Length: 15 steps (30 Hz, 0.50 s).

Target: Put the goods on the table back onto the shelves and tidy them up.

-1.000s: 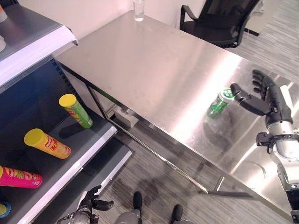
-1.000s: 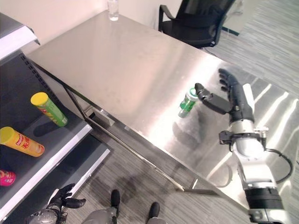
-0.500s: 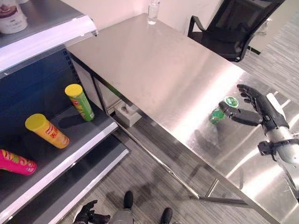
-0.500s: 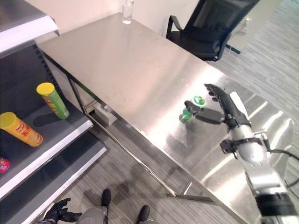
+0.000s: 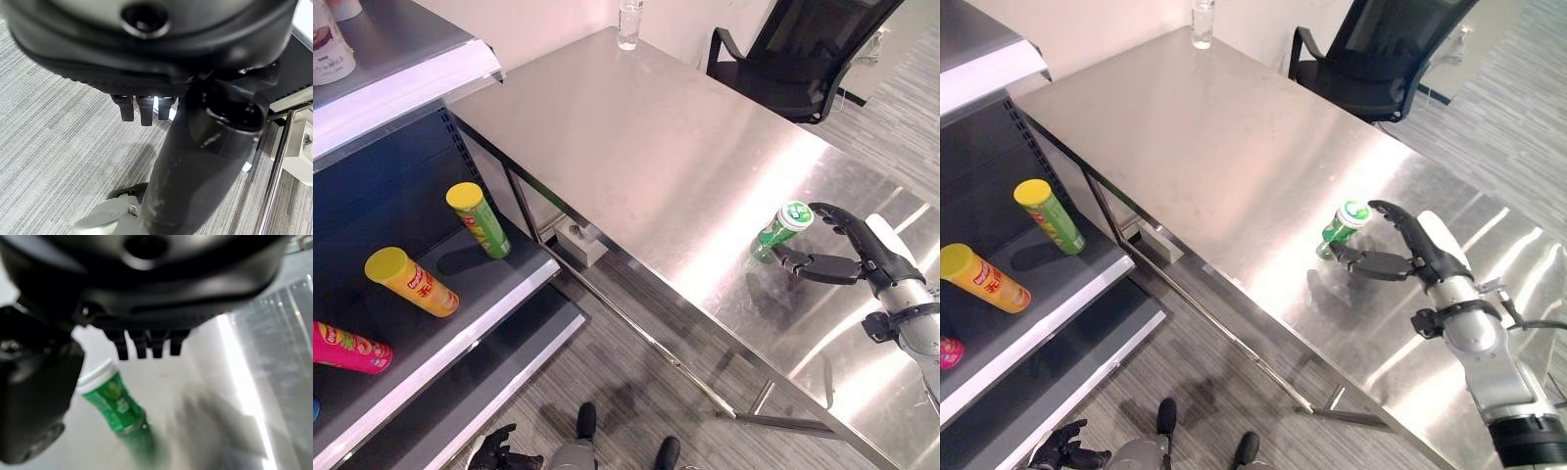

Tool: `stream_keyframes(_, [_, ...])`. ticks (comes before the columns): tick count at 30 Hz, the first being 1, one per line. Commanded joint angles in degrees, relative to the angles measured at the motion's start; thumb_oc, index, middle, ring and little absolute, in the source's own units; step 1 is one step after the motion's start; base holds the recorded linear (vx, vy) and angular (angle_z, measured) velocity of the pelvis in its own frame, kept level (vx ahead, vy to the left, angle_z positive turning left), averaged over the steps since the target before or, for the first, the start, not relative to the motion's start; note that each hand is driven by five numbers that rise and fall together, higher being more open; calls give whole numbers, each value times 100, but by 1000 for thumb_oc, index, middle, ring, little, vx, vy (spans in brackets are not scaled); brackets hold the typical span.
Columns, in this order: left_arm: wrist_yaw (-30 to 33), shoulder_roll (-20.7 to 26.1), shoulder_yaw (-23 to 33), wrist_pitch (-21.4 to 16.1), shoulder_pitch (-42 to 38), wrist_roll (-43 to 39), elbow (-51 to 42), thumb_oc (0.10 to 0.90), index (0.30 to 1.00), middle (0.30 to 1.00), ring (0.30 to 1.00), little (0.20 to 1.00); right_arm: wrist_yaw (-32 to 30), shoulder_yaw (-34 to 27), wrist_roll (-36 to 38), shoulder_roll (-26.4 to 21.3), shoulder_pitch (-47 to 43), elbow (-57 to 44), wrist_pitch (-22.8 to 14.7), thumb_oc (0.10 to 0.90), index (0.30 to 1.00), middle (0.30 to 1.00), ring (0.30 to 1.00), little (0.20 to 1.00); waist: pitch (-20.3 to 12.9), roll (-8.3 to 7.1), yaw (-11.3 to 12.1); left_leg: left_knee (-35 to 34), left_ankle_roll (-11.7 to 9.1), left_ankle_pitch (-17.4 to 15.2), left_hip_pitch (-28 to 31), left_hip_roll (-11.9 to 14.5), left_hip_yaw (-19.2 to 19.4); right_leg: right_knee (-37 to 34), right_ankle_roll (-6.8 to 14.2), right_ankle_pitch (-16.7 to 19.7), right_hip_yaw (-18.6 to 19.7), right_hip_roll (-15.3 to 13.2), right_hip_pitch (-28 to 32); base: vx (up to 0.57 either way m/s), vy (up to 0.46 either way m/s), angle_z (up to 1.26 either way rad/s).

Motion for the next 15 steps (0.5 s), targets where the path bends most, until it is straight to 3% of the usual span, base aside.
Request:
stream_keyframes(1, [88, 130, 34, -141, -78, -47, -62, 800, 900, 900, 900, 900, -418, -164, -94, -255, -761, 39, -201, 800, 900, 900, 900, 900, -290, -34, 217, 39, -339, -745, 345, 434, -198, 228, 503, -150, -203, -447, -124, 12, 3, 7])
stream_keyframes(10, [123, 125, -10, -110, -79, -5, -37, 800, 900, 900, 900, 900, -724, -34, -435, 61, -1004, 101, -125, 800, 900, 900, 900, 900, -294, 4, 304, 33, -320, -765, 367, 414, -251, 188, 498, -151, -281, -452, -56, 7, 4, 5])
stream_keyframes(11, [136, 124, -24, -100, -88, -4, -39, 800, 900, 900, 900, 900, -813, -22, -503, 124, -1055, 144, -110, 740, 811, 811, 811, 811, -291, 15, 314, 33, -317, -766, 363, 410, -252, 187, 498, -149, -286, -453, -57, 0, 0, 0])
stream_keyframes(13, [161, 120, -50, -90, -90, 7, -45, 800, 900, 900, 900, 900, -982, 23, -664, 243, -1147, 180, -73, 400, 300, 300, 300, 300, -286, 22, 346, 37, -309, -768, 361, 397, -269, 185, 495, -144, -292, -457, -55, 0, 0, 0])
stream_keyframes(15, [179, 122, -55, -74, -95, 40, -72, 800, 900, 900, 900, 900, -1069, 32, -849, 364, -1180, 208, -17, 400, 300, 300, 300, 300, -282, 35, 369, 36, -311, -767, 354, 389, -287, 171, 493, -142, -310, -461, -50, 3, 7, 2])
